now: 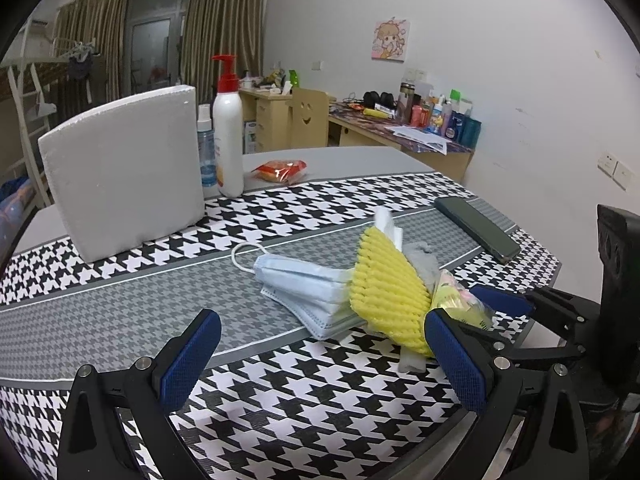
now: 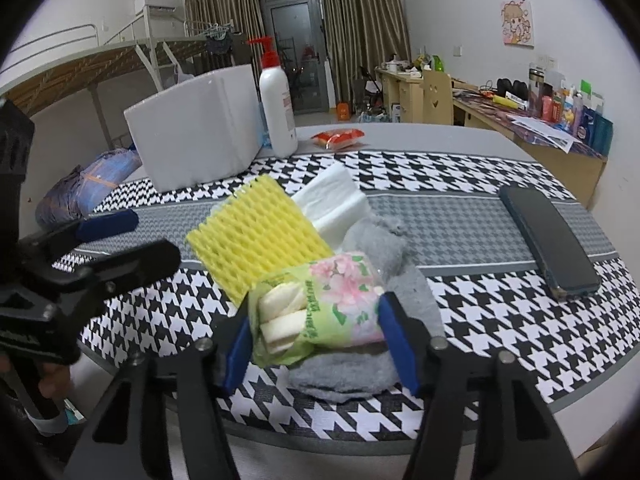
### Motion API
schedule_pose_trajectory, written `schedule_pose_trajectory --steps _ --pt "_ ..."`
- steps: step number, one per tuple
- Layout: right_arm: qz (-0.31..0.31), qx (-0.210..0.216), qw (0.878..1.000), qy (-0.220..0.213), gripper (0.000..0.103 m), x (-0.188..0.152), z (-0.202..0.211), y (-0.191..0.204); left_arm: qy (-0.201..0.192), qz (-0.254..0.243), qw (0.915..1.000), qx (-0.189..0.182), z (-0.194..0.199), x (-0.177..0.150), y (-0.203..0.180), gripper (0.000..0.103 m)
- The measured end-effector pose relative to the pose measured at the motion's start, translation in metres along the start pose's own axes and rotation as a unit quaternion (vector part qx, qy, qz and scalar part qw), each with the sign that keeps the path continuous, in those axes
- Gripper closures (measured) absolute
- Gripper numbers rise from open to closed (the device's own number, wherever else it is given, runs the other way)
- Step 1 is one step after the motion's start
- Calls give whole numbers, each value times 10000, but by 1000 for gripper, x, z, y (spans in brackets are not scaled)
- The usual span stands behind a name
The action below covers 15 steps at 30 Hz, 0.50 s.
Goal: Organize soft objects
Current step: 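Close the right gripper on the floral wet-wipe pack, then close the left gripper on the yellow mesh foam sleeve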
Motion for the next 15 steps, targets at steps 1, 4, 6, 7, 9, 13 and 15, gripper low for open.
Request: schedule_pose_trajectory --steps 1,4,6,7,9,13,15 --pt "-23 17 10000 -21 39 1 2 -1 -7 -10 10000 -13 0 0 -1 1" --pt "-41 44 9999 -110 39 3 9 -1 -2 -31 10000 -58 -1 1 -3 1" --pt "-64 51 9998 -176 39 5 13 -2 -30 -44 9999 -97 -2 2 -6 1" --pt "-74 43 9997 -213 39 5 15 -3 -31 -42 9999 -111 -3 4 -8 1" --pt "-96 0 9996 -254 39 6 18 -6 -18 -37 9999 -162 -5 5 -10 1" --pt "-185 -93 9994 -274 39 5 21 -14 68 -32 9995 -296 -11 5 -18 15" --pt "-190 -160 9993 -283 39 3 22 -18 163 -3 9992 -366 -16 3 -21 16"
Point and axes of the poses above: each gripper's, at about its wrist camera, not at the fingertips, and z roughly against the way its jaws point, y to its left, x to its top, the point moved 5 cm from there along -z, roughly the way its jaws point, and after that the axes turned 4 degrees about -x, right-handed, at the moved point
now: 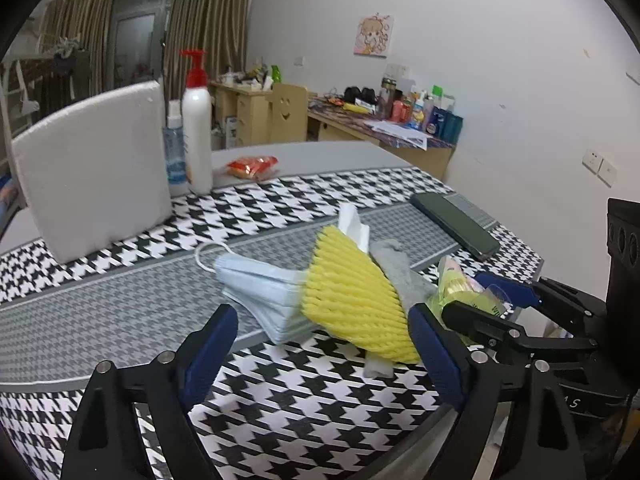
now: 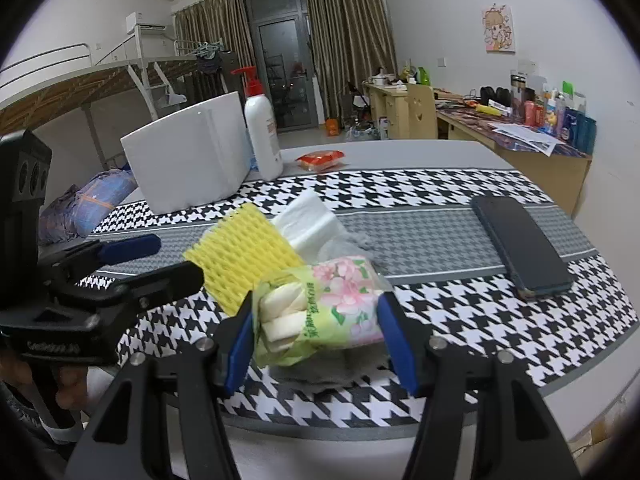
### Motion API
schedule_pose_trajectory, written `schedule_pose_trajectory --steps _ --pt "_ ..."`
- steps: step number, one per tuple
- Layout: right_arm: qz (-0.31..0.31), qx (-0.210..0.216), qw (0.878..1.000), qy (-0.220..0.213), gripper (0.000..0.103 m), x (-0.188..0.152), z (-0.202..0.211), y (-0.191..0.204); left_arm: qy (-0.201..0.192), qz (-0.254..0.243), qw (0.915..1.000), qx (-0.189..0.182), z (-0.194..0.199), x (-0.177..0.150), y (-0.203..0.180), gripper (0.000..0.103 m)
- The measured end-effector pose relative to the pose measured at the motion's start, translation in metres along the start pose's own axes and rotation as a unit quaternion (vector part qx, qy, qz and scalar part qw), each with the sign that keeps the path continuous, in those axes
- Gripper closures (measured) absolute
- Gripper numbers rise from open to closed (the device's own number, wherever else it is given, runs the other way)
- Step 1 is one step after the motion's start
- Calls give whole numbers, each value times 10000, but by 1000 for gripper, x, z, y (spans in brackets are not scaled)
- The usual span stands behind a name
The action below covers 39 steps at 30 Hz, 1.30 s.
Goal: Organize soft objects
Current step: 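Close the left gripper on the yellow mesh foam sleeve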
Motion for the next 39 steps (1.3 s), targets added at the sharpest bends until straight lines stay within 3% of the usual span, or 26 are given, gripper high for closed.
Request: schedule_pose_trajectory --steps 2,6,8,15,21,23,26,39 --pt "-27 -47 10000 -8 39 -1 1 -3 81 18 9999 -64 -4 -2 -3 23" --pt "-87 -96 9999 -8 39 -3 4 -9 228 38 9996 -162 -15 -5 -8 26" --pt "-99 -123 9999 -16 39 -3 5 -10 336 105 9990 -261 -18 -7 -8 36" --pt "-150 -229 9996 -43 39 -6 9 -16 586 312 9967 -462 -30 -11 -10 50" --pt "-204 -275 9994 -39 39 -8 10 -21 677 369 9957 -515 -39 -8 -16 71" --pt "-201 -293 9994 -57 39 -8 11 -22 686 373 9956 -524 -41 -8 -18 83" --pt "-212 -312 9993 -71 39 -9 13 -24 630 344 9958 -570 -38 -6 -21 88" --pt "-233 -329 9989 -237 39 -6 25 -22 297 65 9977 -607 -13 3 -25 93"
Point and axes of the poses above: each gripper's, at about its wrist camera, not at the fingertips, and z roughly against the way its jaws point, y to its left, x to its top, the point moved 5 cm from there along -z, roughly the way its jaws point, and after that the axes turned 4 degrees about -x, right-handed, at the moved point
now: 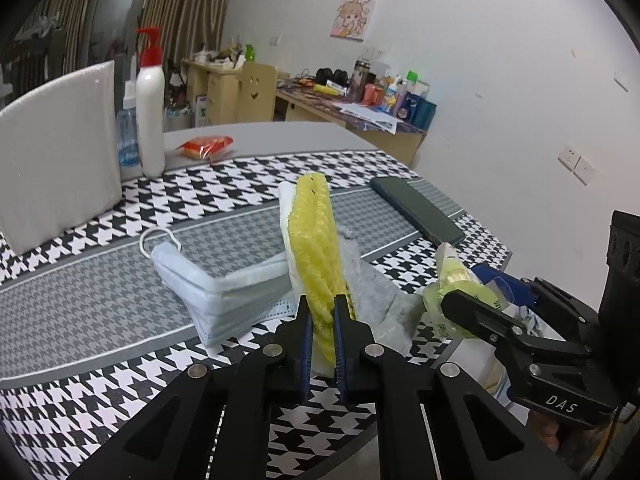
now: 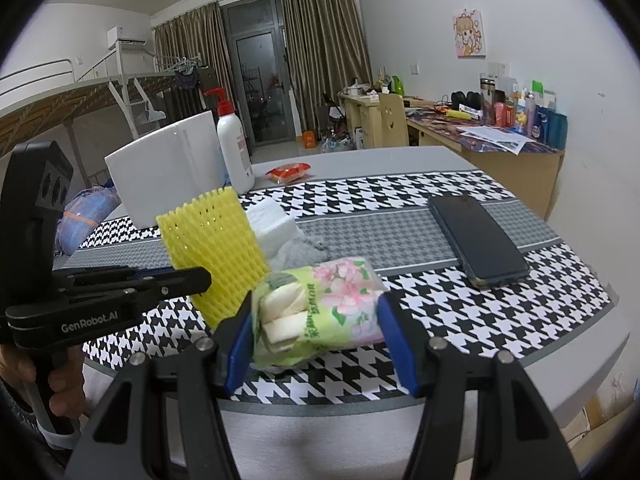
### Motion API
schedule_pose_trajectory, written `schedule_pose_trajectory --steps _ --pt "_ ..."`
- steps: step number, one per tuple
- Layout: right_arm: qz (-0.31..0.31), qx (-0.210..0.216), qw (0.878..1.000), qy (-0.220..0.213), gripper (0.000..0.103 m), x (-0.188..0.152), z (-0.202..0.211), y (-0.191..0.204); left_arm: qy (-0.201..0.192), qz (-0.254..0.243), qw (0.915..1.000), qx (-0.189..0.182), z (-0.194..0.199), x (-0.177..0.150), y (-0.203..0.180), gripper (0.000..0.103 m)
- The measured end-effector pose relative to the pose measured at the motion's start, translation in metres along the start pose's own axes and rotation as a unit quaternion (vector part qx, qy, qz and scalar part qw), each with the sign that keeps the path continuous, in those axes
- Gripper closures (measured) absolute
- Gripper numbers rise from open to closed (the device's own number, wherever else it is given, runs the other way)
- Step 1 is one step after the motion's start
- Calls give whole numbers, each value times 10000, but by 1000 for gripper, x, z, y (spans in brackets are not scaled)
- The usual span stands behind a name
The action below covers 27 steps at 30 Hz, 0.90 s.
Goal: Organize soft objects
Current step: 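Close the left gripper on the yellow mesh foam sleeve, then lift the yellow mesh with the left gripper while the right lifts the wipe pack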
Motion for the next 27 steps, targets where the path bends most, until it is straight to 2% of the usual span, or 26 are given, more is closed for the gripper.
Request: schedule_pose_trajectory --steps 12,18,27 --pt "31 24 9999 -135 39 6 7 4 -255 -267 9993 -14 26 4 -5 94" --pt "44 60 9999 -141 39 5 6 7 -274 -269 9991 183 34 1 3 94" --pt "105 146 9998 -108 39 4 4 13 35 3 9990 452 30 -23 29 94"
Point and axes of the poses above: each gripper's, at about its wrist camera, not at the fingertips, and z roughly against the way its jaws point, y to its left, x to its top, the point moved 5 cm from there along -z, roughly the way its jaws point, and after that the axes turned 4 degrees about -x, right-handed, at the moved point
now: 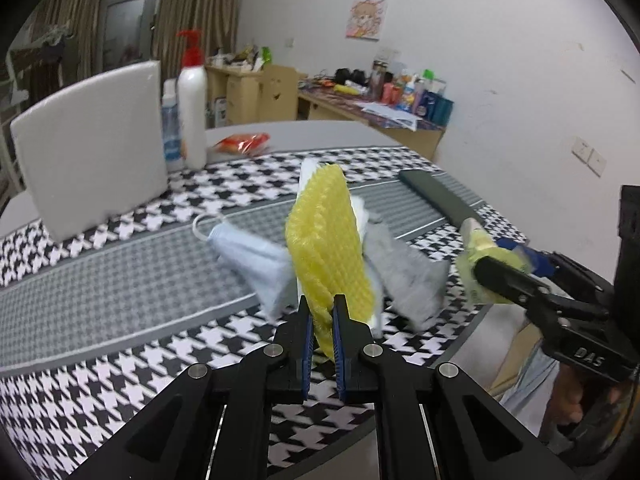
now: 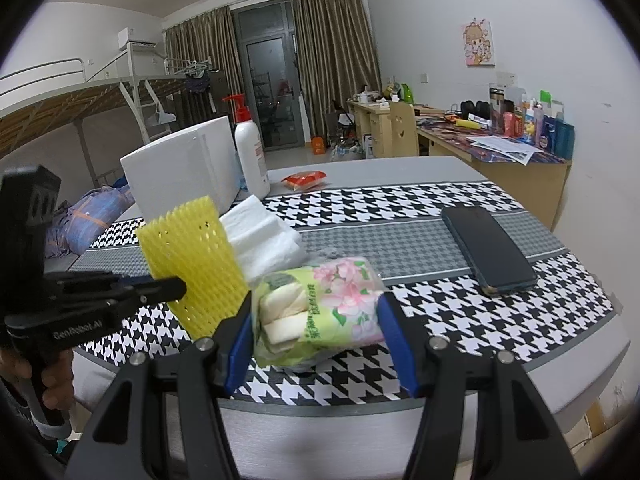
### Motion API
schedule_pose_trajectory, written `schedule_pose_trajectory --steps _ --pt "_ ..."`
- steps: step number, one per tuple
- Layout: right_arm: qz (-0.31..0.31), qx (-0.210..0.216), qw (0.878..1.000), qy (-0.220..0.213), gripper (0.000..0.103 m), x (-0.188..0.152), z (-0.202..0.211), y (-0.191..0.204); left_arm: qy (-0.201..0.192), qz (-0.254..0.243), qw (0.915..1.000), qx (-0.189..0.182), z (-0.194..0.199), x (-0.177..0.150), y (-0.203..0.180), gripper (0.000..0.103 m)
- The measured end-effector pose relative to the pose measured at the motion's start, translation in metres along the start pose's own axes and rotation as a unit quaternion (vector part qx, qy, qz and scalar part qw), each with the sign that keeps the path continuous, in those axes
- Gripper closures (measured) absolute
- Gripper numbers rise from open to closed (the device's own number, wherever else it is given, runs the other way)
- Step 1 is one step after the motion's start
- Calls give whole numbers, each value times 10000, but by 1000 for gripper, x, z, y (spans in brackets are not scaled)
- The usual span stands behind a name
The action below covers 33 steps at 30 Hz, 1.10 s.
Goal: Organize soft objects
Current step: 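Lift the yellow mesh with the left gripper while the right lifts the wipe pack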
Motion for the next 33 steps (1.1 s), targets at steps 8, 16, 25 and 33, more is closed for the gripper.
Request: schedule_pose_trajectory --steps 8,16,25,33 --pt "85 37 9999 47 39 -2 -2 7 1 124 9998 156 1 -8 11 60" --pt "106 46 9999 67 39 -2 -2 8 -273 260 9991 181 17 -2 16 66" --pt "128 50 9999 41 39 1 -1 10 -381 195 9991 69 29 3 14 92" --pt "137 51 9999 -65 39 5 4 13 -598 -13 9982 40 51 12 6 92"
Point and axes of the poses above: each gripper's, at about its wrist camera, not at the fingertips, and z roughly against the way its jaws point, y to its left, x to its top, the point moved 5 cm from there along -z, roughly the way its jaws point, and after that the axes turned 4 degrees about -x, right-handed, at the moved point
